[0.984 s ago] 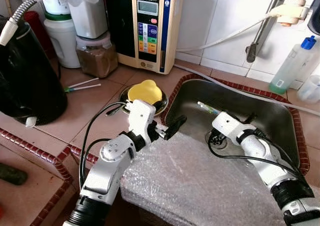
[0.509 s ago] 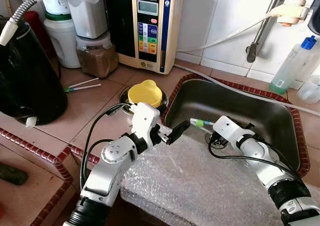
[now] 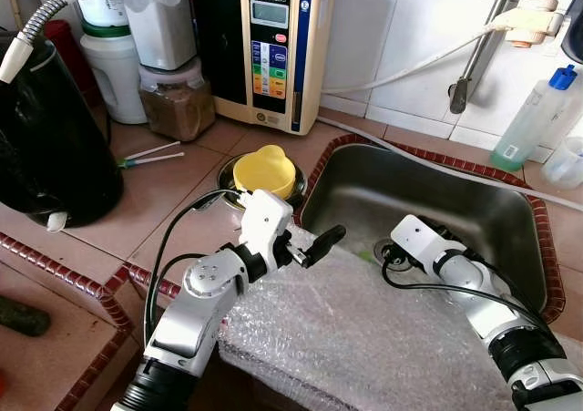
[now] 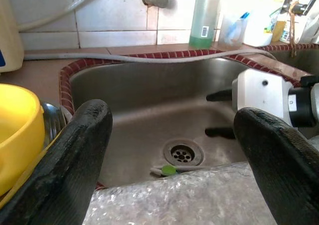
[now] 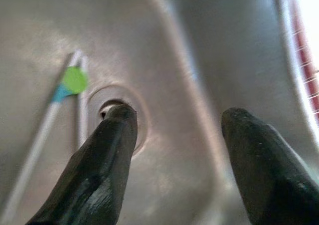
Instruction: Kitchen organization
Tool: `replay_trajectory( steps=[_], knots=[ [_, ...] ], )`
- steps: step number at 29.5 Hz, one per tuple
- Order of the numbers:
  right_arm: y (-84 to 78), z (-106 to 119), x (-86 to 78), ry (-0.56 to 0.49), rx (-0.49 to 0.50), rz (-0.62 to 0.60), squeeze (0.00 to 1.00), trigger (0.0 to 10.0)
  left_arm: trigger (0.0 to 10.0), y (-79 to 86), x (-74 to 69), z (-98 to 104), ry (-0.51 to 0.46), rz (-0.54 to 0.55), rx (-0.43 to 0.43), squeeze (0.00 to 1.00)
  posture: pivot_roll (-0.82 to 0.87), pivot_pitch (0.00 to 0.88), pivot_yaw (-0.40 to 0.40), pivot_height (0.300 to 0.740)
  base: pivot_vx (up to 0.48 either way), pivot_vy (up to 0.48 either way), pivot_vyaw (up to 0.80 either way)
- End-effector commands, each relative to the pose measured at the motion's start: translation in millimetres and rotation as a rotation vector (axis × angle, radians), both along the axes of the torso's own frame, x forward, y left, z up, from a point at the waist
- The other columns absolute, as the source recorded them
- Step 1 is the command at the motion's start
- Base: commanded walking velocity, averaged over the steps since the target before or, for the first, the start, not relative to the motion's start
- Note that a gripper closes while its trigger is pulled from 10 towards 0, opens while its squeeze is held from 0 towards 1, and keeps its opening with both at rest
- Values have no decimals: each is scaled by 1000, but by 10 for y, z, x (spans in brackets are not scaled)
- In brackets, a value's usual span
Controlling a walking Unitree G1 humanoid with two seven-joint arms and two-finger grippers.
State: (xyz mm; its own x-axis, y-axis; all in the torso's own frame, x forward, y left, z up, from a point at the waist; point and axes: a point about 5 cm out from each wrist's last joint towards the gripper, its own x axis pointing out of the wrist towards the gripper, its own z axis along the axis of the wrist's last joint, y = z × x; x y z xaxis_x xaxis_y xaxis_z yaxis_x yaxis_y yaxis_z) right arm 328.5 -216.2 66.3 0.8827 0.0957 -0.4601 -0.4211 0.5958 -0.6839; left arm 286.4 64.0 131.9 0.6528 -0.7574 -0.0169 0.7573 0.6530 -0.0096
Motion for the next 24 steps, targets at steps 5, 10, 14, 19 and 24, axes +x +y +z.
replay_trajectory(
  steps=[5, 10, 14, 19, 24],
  knots=[
    [-60, 50, 4, -28, -2, 5, 1000, 10000, 10000, -19, -11, 42, -25, -4, 11, 1000, 14, 0, -19, 740, 0, 0, 0],
    [91, 283, 90, -185, 158, 16, 1000, 10000, 10000, 59, 120, 165, -93, 129, -26, 1000, 14, 0, -18, 740, 0, 0, 0],
    [299, 505, 127, -293, 381, 33, 1000, 10000, 10000, 176, 254, 304, -158, 249, -51, 1000, 13, 0, -17, 740, 0, 0, 0],
    [447, 611, 105, -328, 500, 58, 1000, 10000, 10000, 249, 319, 368, -171, 322, -83, 1000, 11, 0, -16, 740, 0, 0, 0],
    [753, 707, -18, -308, 623, 191, 1000, 10000, 10000, 338, 408, 362, -145, 427, -102, 1000, 4, 0, -11, 740, 0, 0, 0]
  ],
)
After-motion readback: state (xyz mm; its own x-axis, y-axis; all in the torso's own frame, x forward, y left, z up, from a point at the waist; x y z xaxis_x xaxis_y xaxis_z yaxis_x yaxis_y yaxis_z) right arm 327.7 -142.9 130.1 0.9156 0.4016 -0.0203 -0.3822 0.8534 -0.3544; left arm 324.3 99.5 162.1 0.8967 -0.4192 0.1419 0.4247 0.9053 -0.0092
